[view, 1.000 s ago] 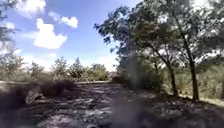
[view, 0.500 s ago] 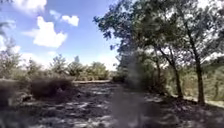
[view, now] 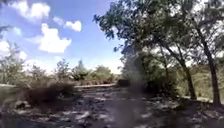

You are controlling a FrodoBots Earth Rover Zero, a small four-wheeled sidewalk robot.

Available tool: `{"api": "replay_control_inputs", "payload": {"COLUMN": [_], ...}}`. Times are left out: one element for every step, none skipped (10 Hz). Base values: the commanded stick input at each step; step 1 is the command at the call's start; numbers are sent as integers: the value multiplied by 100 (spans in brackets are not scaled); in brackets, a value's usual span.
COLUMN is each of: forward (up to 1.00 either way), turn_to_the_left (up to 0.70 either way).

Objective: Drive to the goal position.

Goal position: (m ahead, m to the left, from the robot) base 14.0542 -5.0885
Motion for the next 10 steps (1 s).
{"api": "replay_control_inputs", "payload": {"forward": [70,70,70,70,70,70,70,70,70,70], "turn_to_the_left": [0,9,14,14,13,10,5,0,0,0]}}
